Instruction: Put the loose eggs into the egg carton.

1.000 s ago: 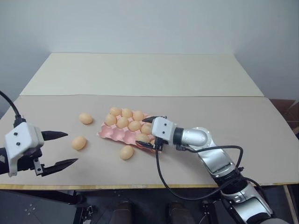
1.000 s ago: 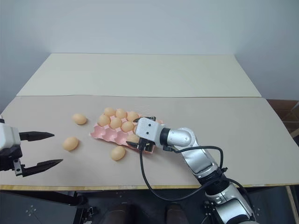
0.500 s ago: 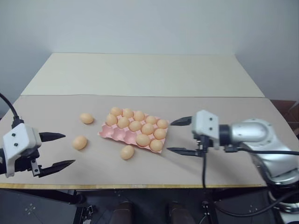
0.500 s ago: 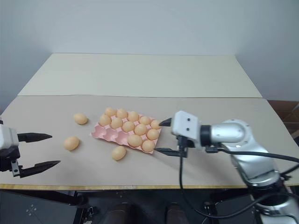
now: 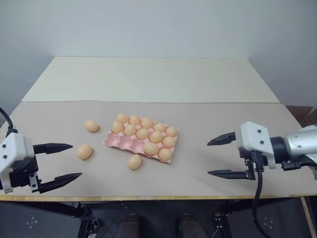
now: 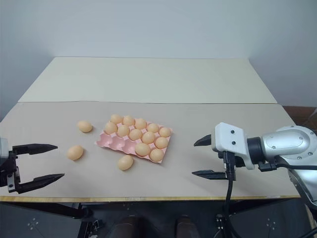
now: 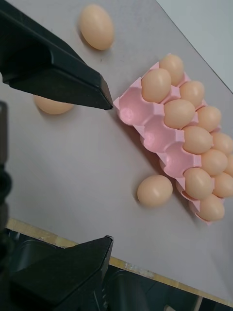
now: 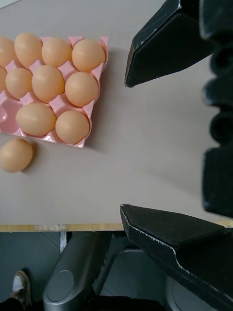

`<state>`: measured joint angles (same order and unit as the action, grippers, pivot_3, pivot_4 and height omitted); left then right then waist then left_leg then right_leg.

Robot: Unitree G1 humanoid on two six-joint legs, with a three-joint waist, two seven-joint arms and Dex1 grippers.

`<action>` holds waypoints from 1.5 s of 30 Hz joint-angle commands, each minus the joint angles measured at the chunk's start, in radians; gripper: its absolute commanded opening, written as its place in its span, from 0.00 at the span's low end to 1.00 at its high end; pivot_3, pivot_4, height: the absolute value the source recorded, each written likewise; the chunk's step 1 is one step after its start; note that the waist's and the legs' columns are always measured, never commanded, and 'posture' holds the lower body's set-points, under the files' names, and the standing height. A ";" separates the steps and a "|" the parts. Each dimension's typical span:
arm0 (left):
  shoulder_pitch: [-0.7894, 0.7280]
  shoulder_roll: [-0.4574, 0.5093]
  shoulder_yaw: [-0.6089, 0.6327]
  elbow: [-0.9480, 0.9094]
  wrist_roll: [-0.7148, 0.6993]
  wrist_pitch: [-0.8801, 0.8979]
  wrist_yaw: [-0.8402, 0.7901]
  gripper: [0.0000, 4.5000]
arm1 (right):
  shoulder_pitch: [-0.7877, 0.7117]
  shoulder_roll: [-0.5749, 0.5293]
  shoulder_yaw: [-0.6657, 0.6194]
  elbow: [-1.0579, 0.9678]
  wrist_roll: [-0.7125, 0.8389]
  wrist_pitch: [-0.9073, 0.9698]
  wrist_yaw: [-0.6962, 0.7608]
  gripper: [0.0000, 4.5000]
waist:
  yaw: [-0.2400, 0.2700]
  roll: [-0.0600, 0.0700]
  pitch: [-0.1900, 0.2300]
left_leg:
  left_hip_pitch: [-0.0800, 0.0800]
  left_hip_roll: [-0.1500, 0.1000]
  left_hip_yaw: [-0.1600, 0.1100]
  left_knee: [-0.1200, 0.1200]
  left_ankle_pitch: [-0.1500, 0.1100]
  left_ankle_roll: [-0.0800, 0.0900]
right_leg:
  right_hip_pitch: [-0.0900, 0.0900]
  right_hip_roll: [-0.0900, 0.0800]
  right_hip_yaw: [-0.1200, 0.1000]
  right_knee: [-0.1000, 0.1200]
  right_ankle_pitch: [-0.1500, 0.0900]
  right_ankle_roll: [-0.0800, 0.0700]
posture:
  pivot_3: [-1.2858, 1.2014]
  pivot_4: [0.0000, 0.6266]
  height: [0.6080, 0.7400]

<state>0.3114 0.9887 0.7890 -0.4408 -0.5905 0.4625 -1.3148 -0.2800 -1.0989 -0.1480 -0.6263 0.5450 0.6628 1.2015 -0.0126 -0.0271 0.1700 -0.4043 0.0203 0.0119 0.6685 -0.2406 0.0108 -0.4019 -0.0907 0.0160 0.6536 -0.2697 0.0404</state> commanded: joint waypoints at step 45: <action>0.088 -0.006 0.028 0.041 0.047 -0.030 0.001 1.00 | -0.435 0.780 0.949 0.317 -0.616 0.047 -0.465 0.99 | -0.008 -0.003 -0.002 | 0.000 -0.001 -0.002 0.000 0.000 -0.001 | -0.003 0.000 -0.001 0.003 0.000 -0.001 | 0.52 0.24 1.00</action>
<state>0.3988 0.9808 0.7898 -0.3970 -0.5478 0.4533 -1.3183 -0.7149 -0.3245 0.8069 -0.3018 -0.0618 0.7336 0.7253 -0.0204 -0.0298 0.1683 -0.4040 0.0189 0.0101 0.6685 -0.2403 0.0102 -0.4045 -0.0903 0.0152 0.6567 -0.2699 0.0398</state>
